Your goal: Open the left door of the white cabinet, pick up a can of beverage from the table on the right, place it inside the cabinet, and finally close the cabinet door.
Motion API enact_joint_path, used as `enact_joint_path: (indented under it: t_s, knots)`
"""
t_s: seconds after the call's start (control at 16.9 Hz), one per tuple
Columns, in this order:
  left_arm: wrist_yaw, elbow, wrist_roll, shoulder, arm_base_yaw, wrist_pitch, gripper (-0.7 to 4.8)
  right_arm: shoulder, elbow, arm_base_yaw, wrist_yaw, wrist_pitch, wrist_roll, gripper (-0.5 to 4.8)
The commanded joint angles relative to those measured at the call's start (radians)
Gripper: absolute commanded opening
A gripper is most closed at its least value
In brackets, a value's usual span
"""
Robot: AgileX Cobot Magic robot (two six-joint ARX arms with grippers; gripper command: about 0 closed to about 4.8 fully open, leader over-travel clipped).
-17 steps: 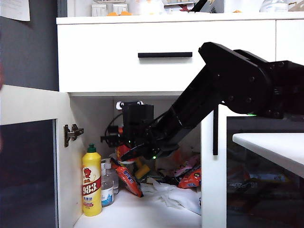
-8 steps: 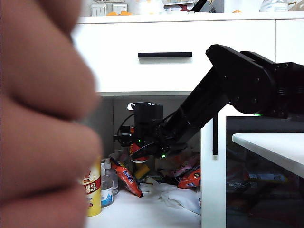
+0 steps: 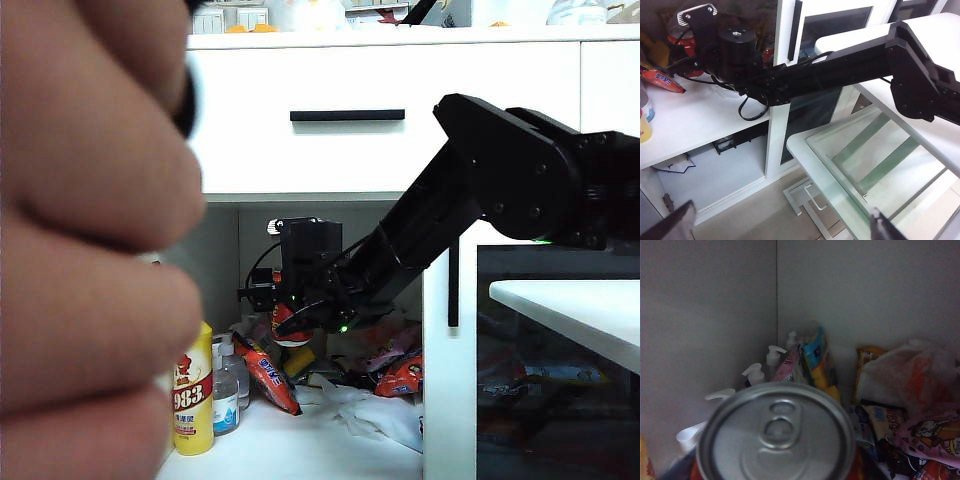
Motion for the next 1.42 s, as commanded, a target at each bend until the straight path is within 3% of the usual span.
enact_joint_path:
  t_s: [0.06,0.53,0.71,0.83,0.89,1.0,1.06,1.18,1.24,1.3,1.42]
  knots:
    - [0.000,0.003,0.001,0.001,0.000,0.006,4.79,-0.019,0.012,0.002,0.002,0.080,0.001,4.64]
    - [0.000,0.003,0.001,0.001,0.000,0.008,4.79,-0.019,0.012,0.007,-0.003,0.108,0.066,4.64]
    - [-0.002,0.003,0.001,0.001,0.000,0.035,4.79,-0.022,0.012,0.047,-0.049,0.109,0.088,4.63]
    - [-0.002,0.003,0.001,0.001,0.000,0.054,4.79,-0.034,0.012,0.089,-0.050,0.077,0.176,4.50]
    - [-0.002,0.003,0.001,0.001,0.000,0.063,4.79,-0.043,0.012,0.106,-0.046,0.052,0.229,3.97]
    - [0.000,0.007,0.001,0.001,0.000,0.064,4.79,-0.060,0.012,0.126,-0.047,0.016,0.291,3.63]
    - [0.000,0.013,0.001,0.001,0.000,0.061,4.79,-0.071,0.011,0.131,-0.060,-0.046,0.333,3.12]
    - [-0.001,0.018,0.001,0.001,0.000,0.066,4.79,-0.088,0.011,0.136,-0.161,-0.158,0.526,-0.14]
    - [-0.002,0.018,0.001,0.001,0.000,0.065,4.79,-0.088,0.011,0.136,-0.189,-0.173,0.649,-0.05]
    - [-0.002,0.018,0.001,0.001,0.000,0.065,4.79,-0.088,0.011,0.135,-0.200,-0.208,0.690,-0.05]
    - [-0.001,0.018,0.001,0.001,0.000,0.065,4.79,-0.095,0.011,0.132,-0.265,-0.306,0.690,-0.05]
